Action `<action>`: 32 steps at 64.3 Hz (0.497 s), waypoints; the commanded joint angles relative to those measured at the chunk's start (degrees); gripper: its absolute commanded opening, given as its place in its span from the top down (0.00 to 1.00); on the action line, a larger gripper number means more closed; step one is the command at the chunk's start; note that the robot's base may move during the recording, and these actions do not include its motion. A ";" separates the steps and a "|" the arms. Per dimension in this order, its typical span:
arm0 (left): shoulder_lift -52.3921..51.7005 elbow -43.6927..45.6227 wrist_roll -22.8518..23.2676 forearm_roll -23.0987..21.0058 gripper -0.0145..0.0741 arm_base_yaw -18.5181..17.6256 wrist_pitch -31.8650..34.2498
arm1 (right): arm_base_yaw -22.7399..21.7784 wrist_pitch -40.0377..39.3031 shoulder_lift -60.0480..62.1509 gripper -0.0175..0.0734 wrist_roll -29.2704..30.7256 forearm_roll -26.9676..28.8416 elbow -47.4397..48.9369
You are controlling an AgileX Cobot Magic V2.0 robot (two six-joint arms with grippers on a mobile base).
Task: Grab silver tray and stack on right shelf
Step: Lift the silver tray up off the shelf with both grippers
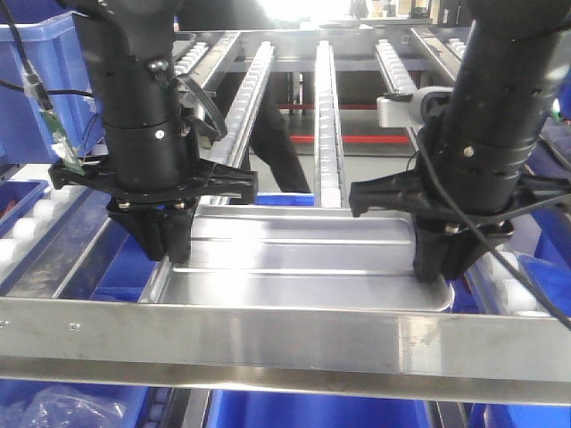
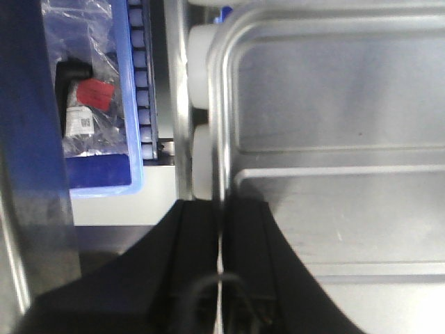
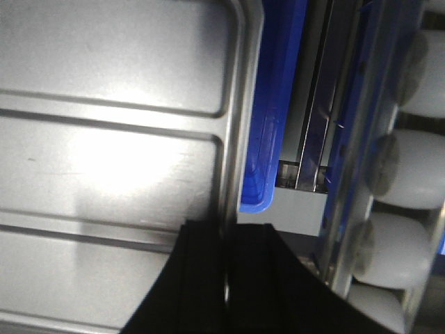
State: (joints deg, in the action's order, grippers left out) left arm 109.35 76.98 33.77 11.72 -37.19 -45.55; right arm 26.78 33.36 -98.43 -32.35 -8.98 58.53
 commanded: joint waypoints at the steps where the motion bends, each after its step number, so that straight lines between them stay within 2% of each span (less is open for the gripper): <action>1: -6.11 2.01 0.90 1.07 0.93 -0.15 -0.11 | 0.04 0.49 6.34 0.75 0.75 -1.83 2.19; 20: -16.85 2.01 2.10 1.22 0.95 -3.18 -4.62 | 0.98 8.88 18.53 0.75 0.75 -1.83 2.12; 32: -22.36 2.01 5.89 5.63 0.95 -8.41 -9.76 | 4.49 13.75 25.87 0.75 0.70 -1.83 1.36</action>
State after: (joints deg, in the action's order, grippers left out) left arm 91.56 77.19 38.30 14.04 -43.08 -54.10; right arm 29.64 46.68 -77.32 -32.35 -9.22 58.82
